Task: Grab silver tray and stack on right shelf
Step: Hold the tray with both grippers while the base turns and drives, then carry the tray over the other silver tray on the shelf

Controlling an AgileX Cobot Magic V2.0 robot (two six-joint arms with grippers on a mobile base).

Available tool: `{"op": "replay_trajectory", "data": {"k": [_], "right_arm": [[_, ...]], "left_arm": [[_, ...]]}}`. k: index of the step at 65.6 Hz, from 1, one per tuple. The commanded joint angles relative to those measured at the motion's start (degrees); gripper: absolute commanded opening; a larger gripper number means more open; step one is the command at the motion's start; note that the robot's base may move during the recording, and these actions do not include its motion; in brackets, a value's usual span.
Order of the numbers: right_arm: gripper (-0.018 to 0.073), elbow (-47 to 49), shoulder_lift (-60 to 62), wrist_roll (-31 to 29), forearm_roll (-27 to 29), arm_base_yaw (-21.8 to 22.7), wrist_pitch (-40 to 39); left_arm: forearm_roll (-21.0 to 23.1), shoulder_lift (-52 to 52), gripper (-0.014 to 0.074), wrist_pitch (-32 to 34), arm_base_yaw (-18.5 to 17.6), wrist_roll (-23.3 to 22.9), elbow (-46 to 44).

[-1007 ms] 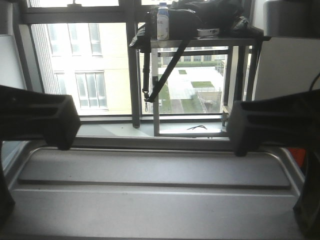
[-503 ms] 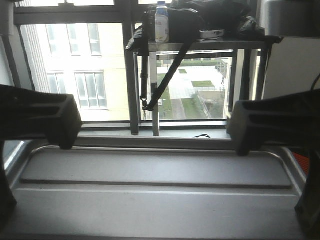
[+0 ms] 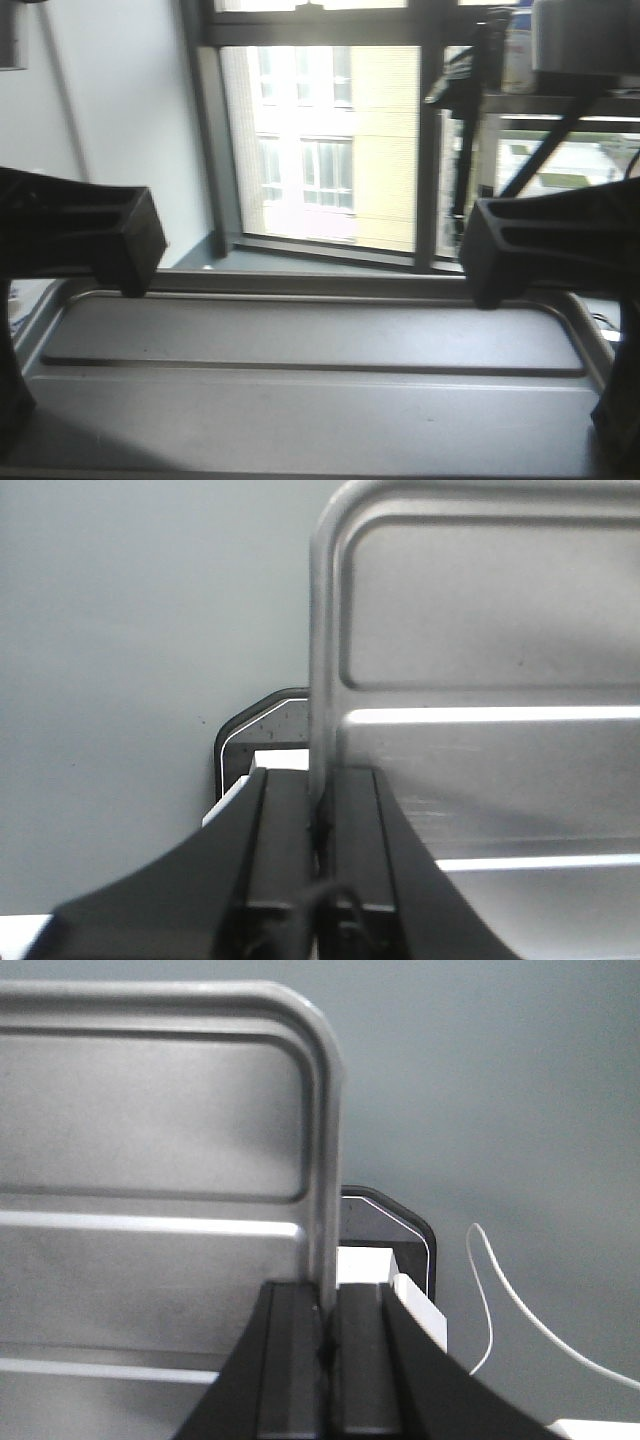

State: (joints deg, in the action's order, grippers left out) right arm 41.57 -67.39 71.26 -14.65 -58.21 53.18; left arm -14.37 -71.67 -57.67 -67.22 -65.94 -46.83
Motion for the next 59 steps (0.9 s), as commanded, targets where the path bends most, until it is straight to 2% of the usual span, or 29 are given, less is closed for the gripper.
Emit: {"op": "replay_trajectory", "data": {"k": [1, 29, 59], "right_arm": [[0.0069, 1.4, 1.2, -0.5, -3.2, 0.2, 0.5], [0.0069, 1.4, 1.2, -0.5, -3.2, 0.2, 1.3], [0.0069, 1.4, 1.2, -0.5, -3.2, 0.2, 8.8]], "left_arm": [[-1.5, 1.5, -0.01, -2.4, -0.5, 0.7, -1.2], [-1.5, 1.5, -0.01, -2.4, -0.5, 0.7, -1.2], [-1.5, 1.5, -0.01, -2.4, -0.5, 0.7, -1.2]]}}
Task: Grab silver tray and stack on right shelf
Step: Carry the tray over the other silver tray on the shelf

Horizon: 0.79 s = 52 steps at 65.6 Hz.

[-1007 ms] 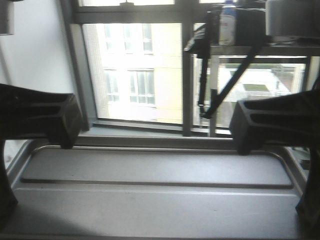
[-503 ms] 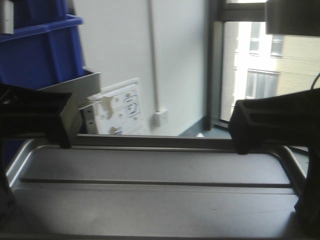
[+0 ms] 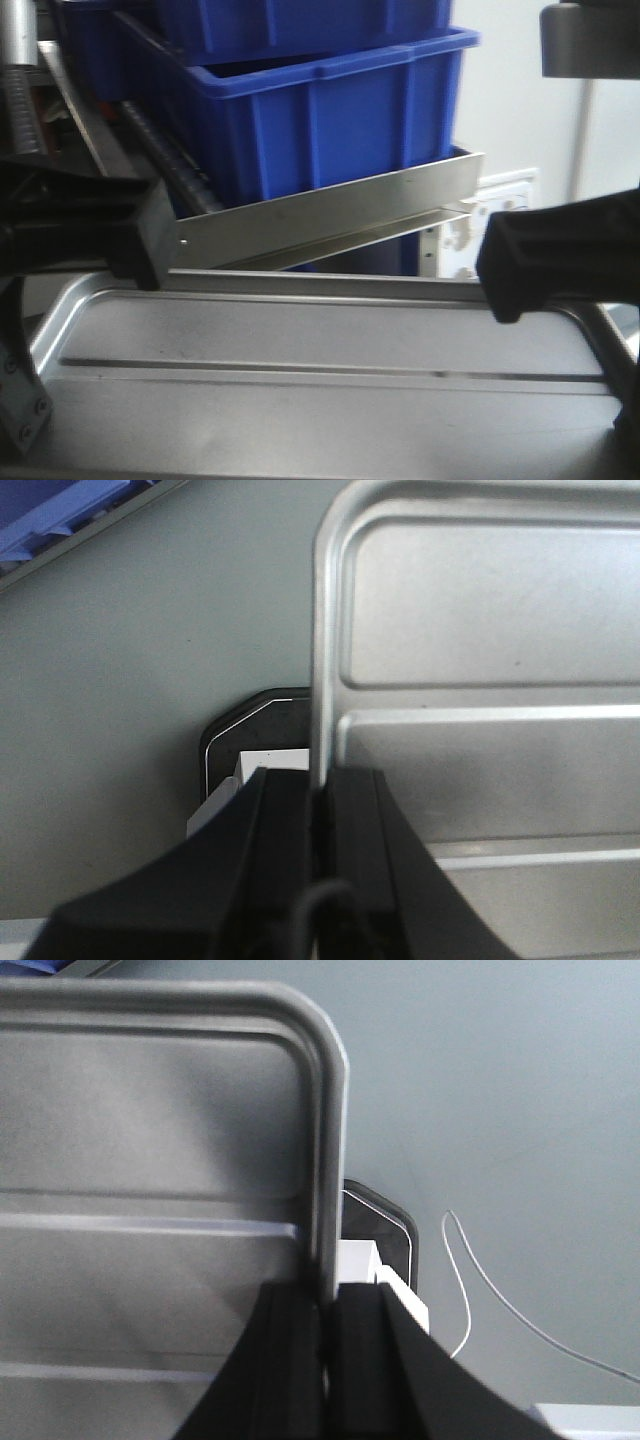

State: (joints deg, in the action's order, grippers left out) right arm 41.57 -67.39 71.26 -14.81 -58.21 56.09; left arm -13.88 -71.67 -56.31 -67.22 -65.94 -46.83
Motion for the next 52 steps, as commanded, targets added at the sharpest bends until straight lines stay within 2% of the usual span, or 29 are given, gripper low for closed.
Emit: {"op": "replay_trajectory", "data": {"k": [1, 39, 52], "right_arm": [[0.0069, 1.4, 1.2, -0.5, -3.0, 0.2, 6.2], [0.0069, 1.4, 1.2, -0.5, -3.0, 0.2, 17.5], [0.0069, 1.4, 1.3, -0.5, -3.0, 0.2, 18.2]], "left_arm": [[-2.0, 1.5, -0.01, -3.8, -0.5, 0.7, -1.2], [-2.0, 1.5, -0.01, -3.8, -0.5, 0.7, -1.2], [-2.0, 1.5, -0.01, -3.8, -0.5, 0.7, -1.2]]}}
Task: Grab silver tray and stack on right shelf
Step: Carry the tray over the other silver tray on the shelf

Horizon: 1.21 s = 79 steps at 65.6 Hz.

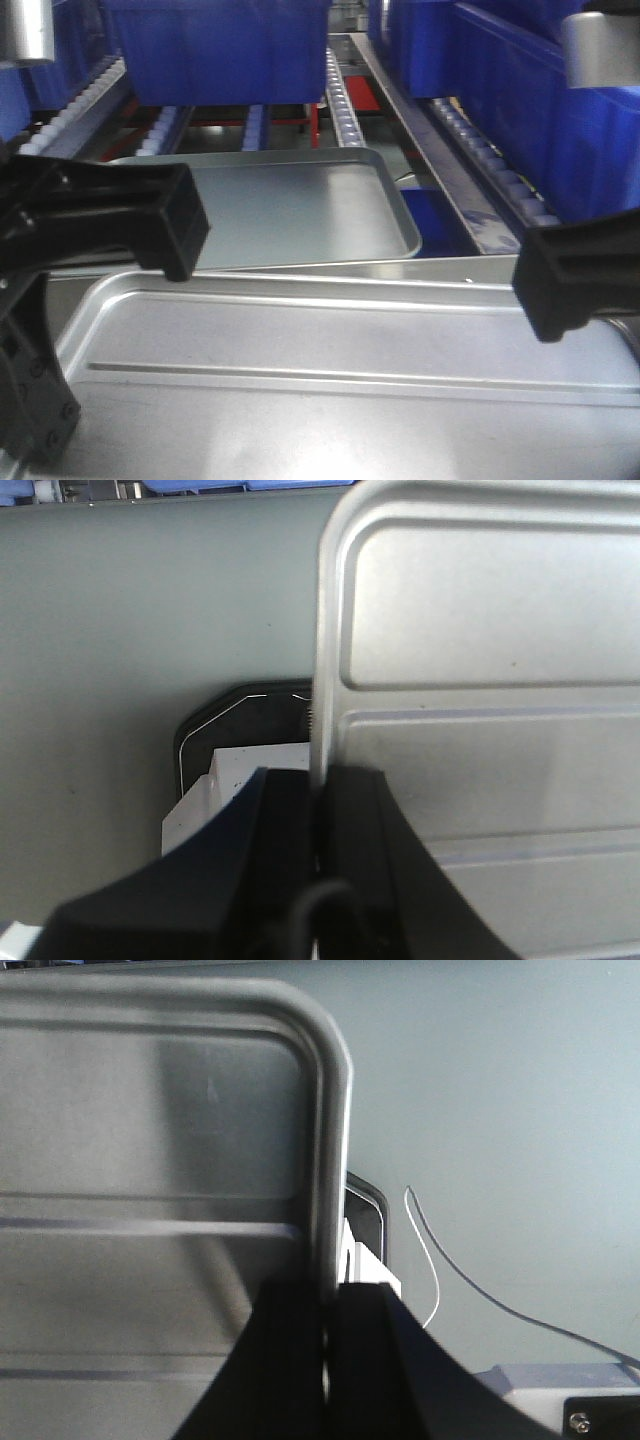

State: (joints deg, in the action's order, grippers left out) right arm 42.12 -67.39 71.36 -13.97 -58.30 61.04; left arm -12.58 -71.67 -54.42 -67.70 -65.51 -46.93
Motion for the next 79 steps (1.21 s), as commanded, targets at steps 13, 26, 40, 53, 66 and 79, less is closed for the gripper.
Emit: {"op": "replay_trajectory", "data": {"k": [13, 26, 40, 53, 66, 79], "right_arm": [[0.0069, 0.9, 1.3, -0.6, -3.9, 0.3, 13.2], [0.0069, 0.9, 1.3, -0.6, -3.9, 0.3, 13.1], [0.0069, 0.9, 1.3, -0.6, -3.9, 0.3, 13.1], [0.0069, 0.9, 1.3, -0.6, -3.9, 0.3, 13.1], [0.0069, 0.9, 1.3, -0.6, -3.9, 0.3, 13.1], [0.0069, 0.9, 1.3, -0.6, -3.9, 0.3, 13.1]], "left_arm": [[-3.3, 1.5, -0.01, -5.7, 0.0, 0.3, -1.1], [-3.3, 1.5, -0.01, -5.7, 0.0, 0.3, -1.1], [-3.3, 1.5, -0.01, -5.7, 0.0, 0.3, -1.1], [-3.3, 1.5, -0.01, -5.7, 0.0, 0.3, -1.1], [-3.3, 1.5, -0.01, -5.7, 0.0, 0.3, -1.1], [-3.3, 1.5, -0.01, -5.7, 0.0, 0.3, -1.1]]}}
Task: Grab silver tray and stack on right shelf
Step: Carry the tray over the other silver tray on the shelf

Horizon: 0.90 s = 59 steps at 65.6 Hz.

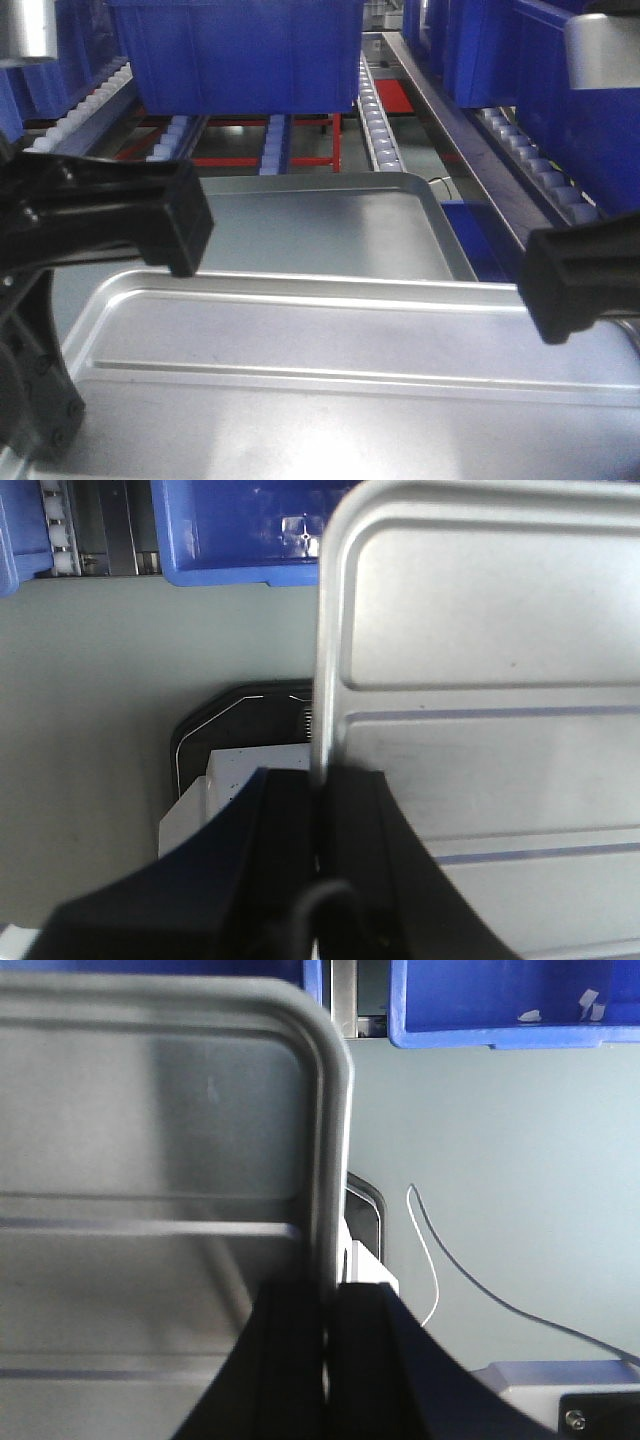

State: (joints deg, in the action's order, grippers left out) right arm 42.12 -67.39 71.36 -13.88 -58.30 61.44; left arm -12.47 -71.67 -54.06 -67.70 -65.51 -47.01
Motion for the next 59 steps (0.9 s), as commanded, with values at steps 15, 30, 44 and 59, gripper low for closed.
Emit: {"op": "replay_trajectory", "data": {"k": [15, 30, 44, 59], "right_arm": [[0.0069, 0.9, 1.3, -0.5, -3.7, 0.3, 12.7], [0.0069, 0.9, 1.3, -0.5, -3.7, 0.3, 12.6], [0.0069, 0.9, 1.3, -0.6, -3.7, 0.3, 10.0], [0.0069, 1.5, 1.2, -6.4, -4.4, 0.9, -0.9]], "left_arm": [[-3.4, 1.5, -0.01, -6.1, 0.0, 0.3, -1.0], [-3.4, 1.5, -0.01, -6.1, 0.0, 0.3, -1.0], [-3.5, 1.5, -0.01, -6.1, 0.0, 0.3, -1.0], [-3.5, 1.5, -0.0099, -5.3, 1.5, 5.5, -1.3]]}}
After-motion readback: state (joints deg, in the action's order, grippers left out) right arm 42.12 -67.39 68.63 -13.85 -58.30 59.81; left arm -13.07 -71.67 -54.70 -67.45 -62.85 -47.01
